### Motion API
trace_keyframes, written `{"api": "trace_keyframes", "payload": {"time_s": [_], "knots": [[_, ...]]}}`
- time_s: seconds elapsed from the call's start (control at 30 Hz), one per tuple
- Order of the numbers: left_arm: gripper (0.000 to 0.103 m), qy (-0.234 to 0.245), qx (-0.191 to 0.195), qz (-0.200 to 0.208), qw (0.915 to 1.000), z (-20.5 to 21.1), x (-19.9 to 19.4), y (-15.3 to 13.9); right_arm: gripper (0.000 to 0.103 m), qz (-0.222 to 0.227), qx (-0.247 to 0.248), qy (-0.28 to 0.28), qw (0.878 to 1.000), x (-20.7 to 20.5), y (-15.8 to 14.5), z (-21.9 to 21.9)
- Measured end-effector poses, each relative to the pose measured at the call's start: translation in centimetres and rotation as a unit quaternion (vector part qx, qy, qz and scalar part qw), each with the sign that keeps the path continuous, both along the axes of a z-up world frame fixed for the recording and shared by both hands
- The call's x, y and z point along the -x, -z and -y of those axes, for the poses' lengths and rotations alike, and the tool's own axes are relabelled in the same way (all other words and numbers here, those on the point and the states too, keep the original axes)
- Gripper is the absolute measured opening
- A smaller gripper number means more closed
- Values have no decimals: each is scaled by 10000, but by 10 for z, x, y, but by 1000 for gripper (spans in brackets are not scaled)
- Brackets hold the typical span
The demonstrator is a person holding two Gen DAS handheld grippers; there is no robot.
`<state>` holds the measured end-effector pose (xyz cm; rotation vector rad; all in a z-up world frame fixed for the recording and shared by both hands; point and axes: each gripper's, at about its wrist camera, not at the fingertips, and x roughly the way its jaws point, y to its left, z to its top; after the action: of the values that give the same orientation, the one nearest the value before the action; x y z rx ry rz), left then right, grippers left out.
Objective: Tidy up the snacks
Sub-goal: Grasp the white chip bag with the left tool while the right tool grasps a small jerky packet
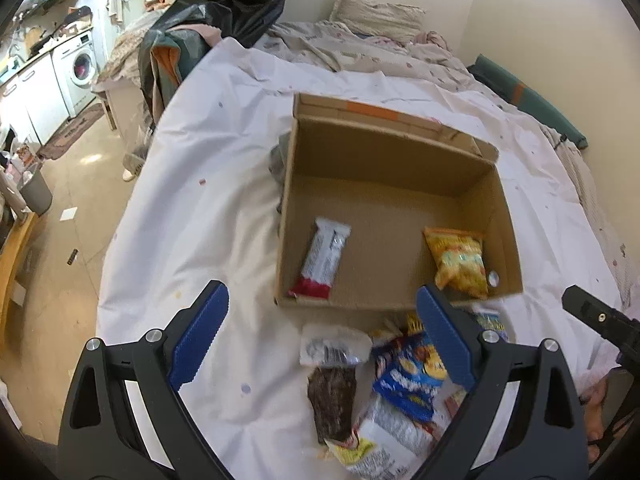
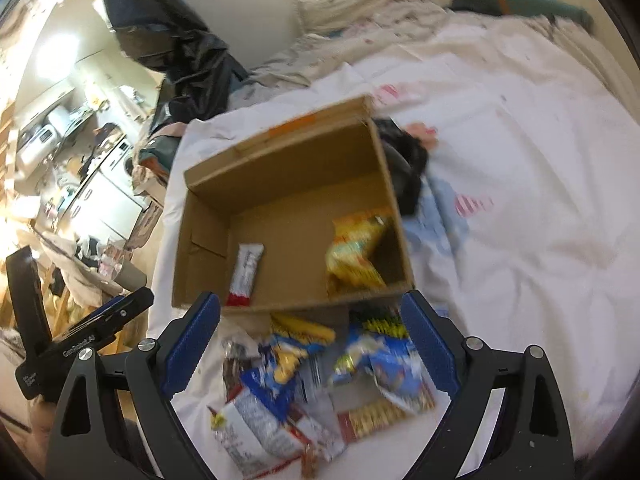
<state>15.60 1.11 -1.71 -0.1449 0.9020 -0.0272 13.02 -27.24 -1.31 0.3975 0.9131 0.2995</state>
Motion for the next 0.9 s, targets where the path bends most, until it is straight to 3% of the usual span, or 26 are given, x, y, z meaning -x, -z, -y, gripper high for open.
{"api": "trace_keyframes", "payload": {"time_s": [0.1, 0.23, 0.4, 0.5, 0.6, 0.9], "knots": [[93, 120, 91, -231, 9996, 5, 8, 10, 94, -246, -108, 127, 9996, 9, 13, 10], [93, 212, 220, -910, 9954, 15, 24, 38, 94, -491, -60, 205, 9986, 18, 26, 18], [93, 69, 706, -1767, 9817, 27, 56, 89, 94, -569, 47, 361, 9977, 26, 31, 27], [86, -51, 690, -2101, 9752, 39, 72, 113, 94, -566, 63, 457, 9973, 26, 30, 30], [78, -137, 856, -2195, 9717, 46, 76, 124, 94, -537, -14, 469, 9975, 25, 28, 32], [47, 120, 842, -1942, 9773, 68, 71, 126, 94, -479, -137, 451, 9977, 25, 23, 33]]}}
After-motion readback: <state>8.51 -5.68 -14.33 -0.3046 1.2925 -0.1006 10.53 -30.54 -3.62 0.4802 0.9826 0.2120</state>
